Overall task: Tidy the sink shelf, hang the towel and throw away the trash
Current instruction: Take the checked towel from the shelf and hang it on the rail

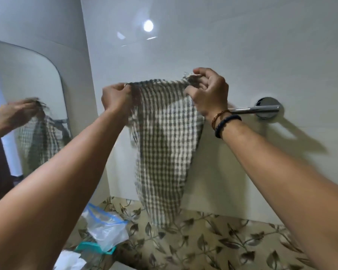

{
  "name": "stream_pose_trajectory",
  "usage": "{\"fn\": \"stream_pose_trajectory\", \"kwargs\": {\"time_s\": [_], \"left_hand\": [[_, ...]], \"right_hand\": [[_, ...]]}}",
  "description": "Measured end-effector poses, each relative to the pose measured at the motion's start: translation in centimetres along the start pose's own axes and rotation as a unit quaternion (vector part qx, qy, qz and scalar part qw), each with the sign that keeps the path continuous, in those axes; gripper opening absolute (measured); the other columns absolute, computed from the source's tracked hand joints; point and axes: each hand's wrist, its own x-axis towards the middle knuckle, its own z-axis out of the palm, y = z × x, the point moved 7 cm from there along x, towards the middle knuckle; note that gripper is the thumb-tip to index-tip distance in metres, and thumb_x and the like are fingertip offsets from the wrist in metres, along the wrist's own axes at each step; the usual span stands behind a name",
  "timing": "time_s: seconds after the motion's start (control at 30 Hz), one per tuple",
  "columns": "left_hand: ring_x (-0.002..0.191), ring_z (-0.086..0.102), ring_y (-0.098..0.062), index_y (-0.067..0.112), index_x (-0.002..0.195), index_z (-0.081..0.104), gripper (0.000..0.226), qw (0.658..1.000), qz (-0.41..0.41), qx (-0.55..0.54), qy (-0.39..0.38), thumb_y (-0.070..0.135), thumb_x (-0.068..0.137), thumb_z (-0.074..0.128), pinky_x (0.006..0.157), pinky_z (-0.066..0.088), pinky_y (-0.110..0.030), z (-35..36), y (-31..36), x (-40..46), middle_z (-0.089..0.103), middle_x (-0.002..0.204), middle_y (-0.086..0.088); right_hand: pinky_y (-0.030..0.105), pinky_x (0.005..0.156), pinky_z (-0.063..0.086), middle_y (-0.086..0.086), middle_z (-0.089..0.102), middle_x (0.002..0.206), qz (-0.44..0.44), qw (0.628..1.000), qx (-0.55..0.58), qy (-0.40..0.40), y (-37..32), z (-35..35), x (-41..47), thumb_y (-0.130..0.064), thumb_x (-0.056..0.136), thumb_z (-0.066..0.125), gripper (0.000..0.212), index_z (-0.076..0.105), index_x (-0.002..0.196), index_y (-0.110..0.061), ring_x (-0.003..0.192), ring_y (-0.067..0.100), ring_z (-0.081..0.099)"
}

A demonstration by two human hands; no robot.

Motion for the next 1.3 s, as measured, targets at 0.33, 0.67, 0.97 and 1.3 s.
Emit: {"fn": "stream_pose_trajectory", "kwargs": {"time_s": [0.33, 0.67, 0.97, 1.3], "left_hand": [[0.141, 0.037, -0.038, 0.026, 0.157, -0.005, 0.11, 0.903, 0.189, 0.343, -0.177, 0.029, 0.081, 0.075, 0.115, 0.036, -0.051, 7.8, 0.0, -2.1, 0.038, 0.154, -0.019], [0.086, 0.066, -0.024, 0.017, 0.111, 0.067, 0.028, 0.901, 0.357, 0.237, 0.07, 0.025, 0.085, 0.057, 0.073, 0.048, -0.027, 3.3, 6.2, -2.3, 0.075, 0.097, -0.008], [0.061, 0.07, -0.008, 0.023, 0.083, 0.079, 0.026, 0.959, 0.25, 0.035, 0.131, 0.036, 0.065, 0.065, 0.061, 0.059, -0.032, -1.3, 7.3, 0.0, 0.075, 0.07, 0.003], [0.06, 0.075, -0.03, 0.008, 0.079, 0.062, 0.012, 0.986, 0.084, -0.147, 0.014, 0.0, 0.069, 0.064, 0.049, 0.058, -0.036, 1.8, 7.7, 0.4, 0.075, 0.074, -0.018]], "right_hand": [[0.008, 0.09, 0.045, 0.004, 0.071, 0.114, -0.09, 0.972, -0.202, -0.085, -0.1, 0.0, 1.6, -0.017, 0.075, 0.072, 0.047, 0.065, 0.121, -0.012, 0.103, 0.013, 0.066], [0.025, 0.06, 0.06, -0.001, 0.073, 0.067, -0.175, 0.965, -0.064, 0.185, -6.7, -3.8, 3.2, 0.001, 0.072, 0.068, 0.013, 0.072, 0.082, -0.006, 0.06, 0.006, 0.07], [0.001, 0.058, 0.042, -0.003, 0.066, 0.067, -0.222, 0.927, -0.027, 0.299, -10.1, -6.5, 2.5, -0.013, 0.084, 0.072, 0.019, 0.067, 0.08, 0.004, 0.056, 0.004, 0.064], [0.005, 0.061, 0.044, -0.008, 0.062, 0.073, -0.198, 0.946, -0.078, 0.245, -10.1, -6.6, 3.9, -0.015, 0.086, 0.065, 0.014, 0.067, 0.087, -0.001, 0.065, 0.004, 0.061]]}}
